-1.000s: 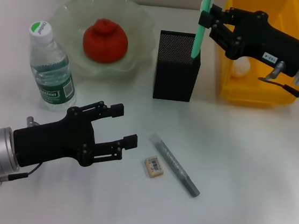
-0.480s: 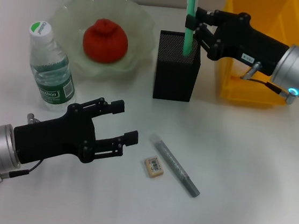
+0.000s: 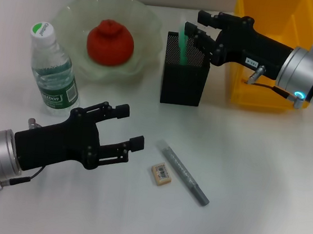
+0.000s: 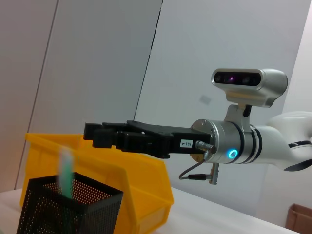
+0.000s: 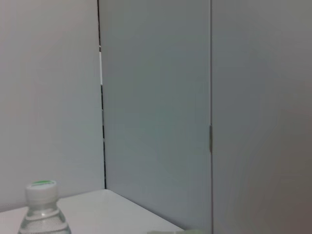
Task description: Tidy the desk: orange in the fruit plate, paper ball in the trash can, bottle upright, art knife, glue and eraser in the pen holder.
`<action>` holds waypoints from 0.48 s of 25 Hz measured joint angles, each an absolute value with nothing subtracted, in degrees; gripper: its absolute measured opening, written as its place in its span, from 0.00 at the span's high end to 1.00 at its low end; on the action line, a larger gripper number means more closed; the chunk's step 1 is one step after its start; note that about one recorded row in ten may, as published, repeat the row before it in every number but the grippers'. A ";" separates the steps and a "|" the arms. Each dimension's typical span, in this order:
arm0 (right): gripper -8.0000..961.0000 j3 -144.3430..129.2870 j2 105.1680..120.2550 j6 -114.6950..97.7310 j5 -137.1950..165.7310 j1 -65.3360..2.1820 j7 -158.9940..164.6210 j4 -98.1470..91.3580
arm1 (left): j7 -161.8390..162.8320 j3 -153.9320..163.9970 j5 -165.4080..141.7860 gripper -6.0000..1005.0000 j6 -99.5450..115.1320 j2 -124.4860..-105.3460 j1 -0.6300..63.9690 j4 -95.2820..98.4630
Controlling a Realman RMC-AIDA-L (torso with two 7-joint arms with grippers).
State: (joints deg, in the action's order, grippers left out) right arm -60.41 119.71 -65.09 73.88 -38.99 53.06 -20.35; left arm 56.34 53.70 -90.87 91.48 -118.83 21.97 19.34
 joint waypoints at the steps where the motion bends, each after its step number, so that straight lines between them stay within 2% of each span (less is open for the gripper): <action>1: 0.66 -60.42 119.71 -65.00 73.87 -38.87 53.05 -20.36 | 56.34 53.70 -90.87 0.20 91.48 -118.83 21.97 19.37; 12: 0.61 -59.87 119.66 -69.44 73.06 -37.22 53.56 -20.66 | 56.34 53.70 -90.87 0.20 91.73 -118.82 21.98 19.39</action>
State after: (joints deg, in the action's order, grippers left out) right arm -59.88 119.66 -69.44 73.06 -37.22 53.56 -20.66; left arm 56.34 53.70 -90.87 91.73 -118.82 21.97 19.39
